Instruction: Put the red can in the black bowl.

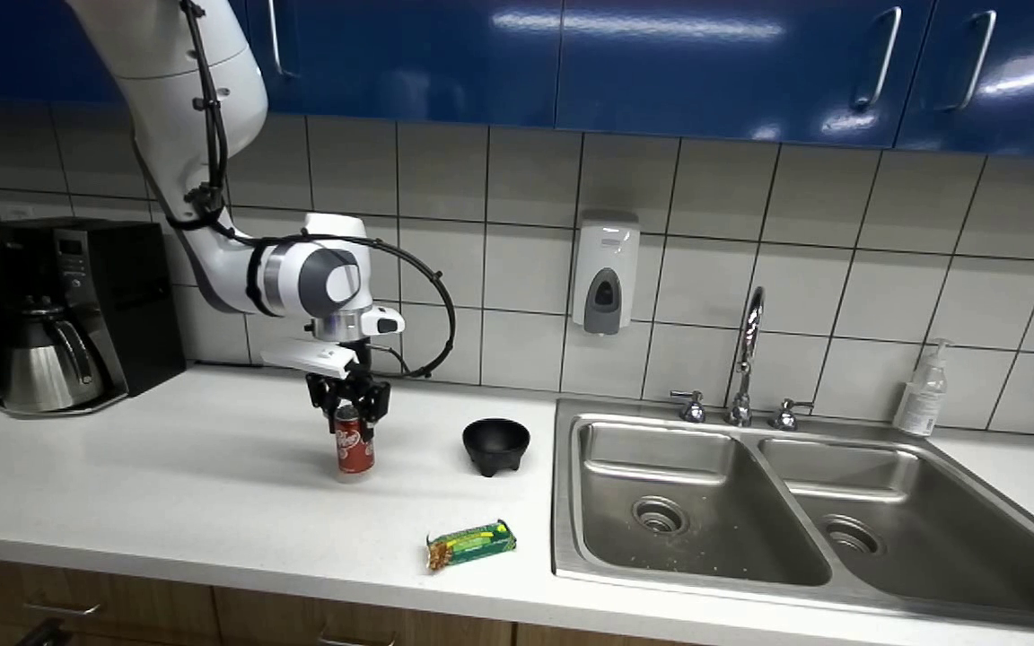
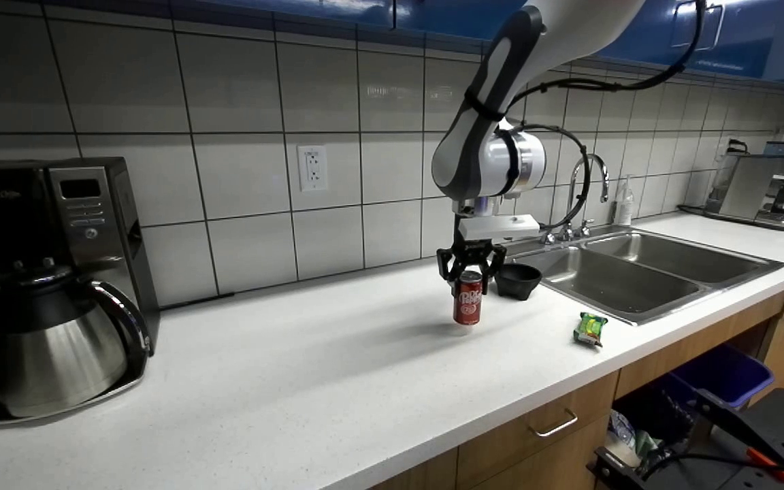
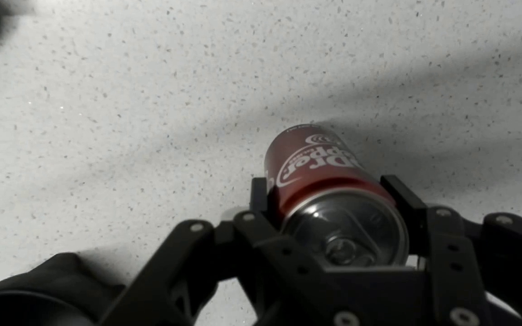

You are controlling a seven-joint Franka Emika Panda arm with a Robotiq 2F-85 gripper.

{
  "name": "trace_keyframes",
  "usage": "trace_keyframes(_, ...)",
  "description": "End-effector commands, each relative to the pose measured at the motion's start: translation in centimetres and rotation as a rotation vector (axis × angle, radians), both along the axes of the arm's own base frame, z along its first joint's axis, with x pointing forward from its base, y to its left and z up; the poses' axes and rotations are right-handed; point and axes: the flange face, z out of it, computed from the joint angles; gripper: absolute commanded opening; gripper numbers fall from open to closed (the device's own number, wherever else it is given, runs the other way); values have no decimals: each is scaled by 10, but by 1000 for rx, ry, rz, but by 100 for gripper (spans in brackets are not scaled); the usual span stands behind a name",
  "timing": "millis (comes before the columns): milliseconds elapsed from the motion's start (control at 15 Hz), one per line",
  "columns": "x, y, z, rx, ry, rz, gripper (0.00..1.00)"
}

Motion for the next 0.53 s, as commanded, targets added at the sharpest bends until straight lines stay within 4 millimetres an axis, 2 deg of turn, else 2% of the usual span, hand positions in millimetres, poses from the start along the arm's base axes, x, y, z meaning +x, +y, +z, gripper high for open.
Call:
trace_keyframes(0, -10, -2, 30, -17, -33, -34, 38)
trace_keyframes(467, -13, -18, 56, -27, -65, -95, 38)
